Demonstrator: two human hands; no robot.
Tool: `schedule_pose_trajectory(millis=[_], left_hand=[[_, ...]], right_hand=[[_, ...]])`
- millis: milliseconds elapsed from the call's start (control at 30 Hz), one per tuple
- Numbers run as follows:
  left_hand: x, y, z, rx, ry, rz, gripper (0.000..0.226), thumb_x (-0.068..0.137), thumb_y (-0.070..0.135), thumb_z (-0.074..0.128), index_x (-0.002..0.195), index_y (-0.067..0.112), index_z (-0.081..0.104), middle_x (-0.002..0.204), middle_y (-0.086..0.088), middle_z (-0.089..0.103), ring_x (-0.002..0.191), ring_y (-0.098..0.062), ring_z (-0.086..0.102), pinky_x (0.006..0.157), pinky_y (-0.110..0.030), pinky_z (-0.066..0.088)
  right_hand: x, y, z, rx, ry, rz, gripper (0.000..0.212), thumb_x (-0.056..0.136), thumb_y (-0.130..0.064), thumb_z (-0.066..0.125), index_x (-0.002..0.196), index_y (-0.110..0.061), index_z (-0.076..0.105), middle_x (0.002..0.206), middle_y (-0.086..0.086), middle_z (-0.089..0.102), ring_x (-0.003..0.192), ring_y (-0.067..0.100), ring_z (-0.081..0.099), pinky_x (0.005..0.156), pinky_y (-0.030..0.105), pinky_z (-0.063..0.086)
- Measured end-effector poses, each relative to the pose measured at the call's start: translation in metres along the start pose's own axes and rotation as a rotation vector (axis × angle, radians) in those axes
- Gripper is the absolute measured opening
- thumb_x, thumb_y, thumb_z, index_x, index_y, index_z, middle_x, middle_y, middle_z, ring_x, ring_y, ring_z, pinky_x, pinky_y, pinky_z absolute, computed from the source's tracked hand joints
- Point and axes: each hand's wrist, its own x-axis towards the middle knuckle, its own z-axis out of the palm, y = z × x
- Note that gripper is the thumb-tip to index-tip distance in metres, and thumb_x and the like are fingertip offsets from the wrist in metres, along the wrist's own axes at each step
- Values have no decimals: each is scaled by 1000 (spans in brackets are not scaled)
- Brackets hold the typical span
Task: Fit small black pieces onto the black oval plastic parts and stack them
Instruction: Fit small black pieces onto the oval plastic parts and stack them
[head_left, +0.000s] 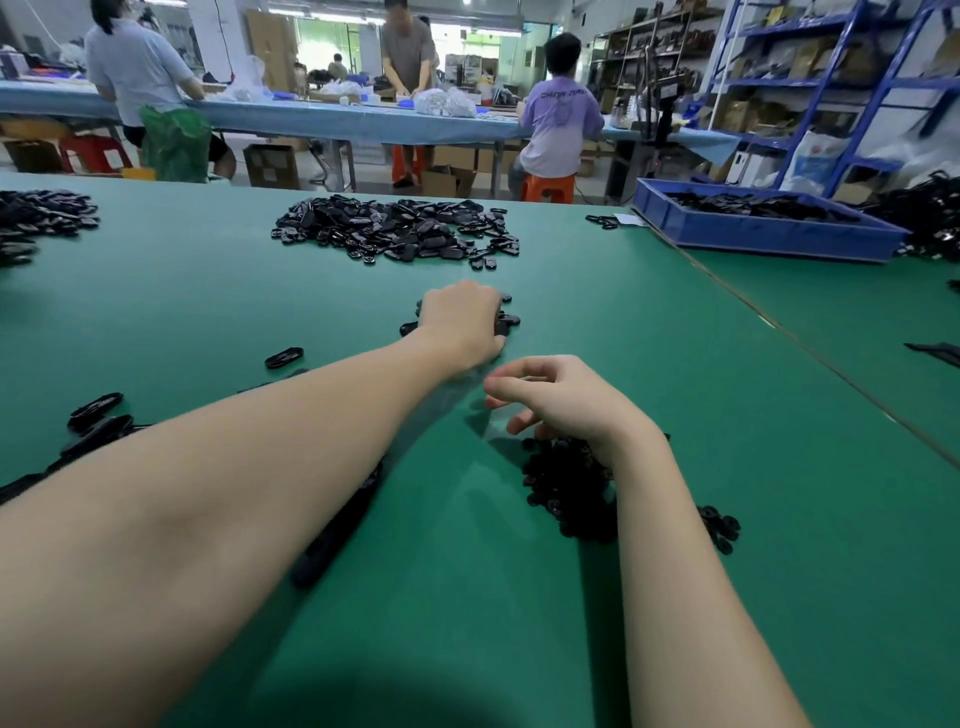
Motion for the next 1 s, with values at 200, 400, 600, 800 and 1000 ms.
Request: schedule_pose_trajectory(millis=[200,400,600,800,1000], left_hand=[[-6,-6,7,-214,24,-100,28,88,39,64,111,23,60,109,-1,68,102,-27,62,77,-33,42],[-47,-29,-31,-659,-14,-149,15,89,41,68,94,28,70,80,8,66,81,-14,63,68,-26,48],[-103,-63,-53,-963,-224,-149,18,95,42,64,94,27,74,77,14,72,64,-2,64,57,-18,47],[-117,-85,-62,-681,-345,-88,10,93,37,65,90,31,72,85,12,74,71,-7,65,73,-26,51],[-123,-96,-71,-392,-550,-23,8,85,34,75,93,37,76,81,23,72,78,6,64,78,-22,48]], right_hand=[[-1,-5,-5,43,-18,-37,14,95,-35,71,104,-25,74,94,-9,79,64,6,66,52,15,42],[-1,-6,-2,-34,-19,2,16,95,-35,71,106,-24,72,95,-8,79,60,4,65,54,19,42],[5,-18,17,-268,-104,-24,11,93,-34,71,99,-25,74,86,-13,78,64,5,68,60,23,45],[12,-25,44,-418,-229,-40,10,94,-34,71,95,-25,72,86,-10,77,60,6,67,56,20,46],[14,-23,43,-414,-237,-7,15,94,-35,71,101,-22,72,86,-10,77,62,9,68,67,26,49]])
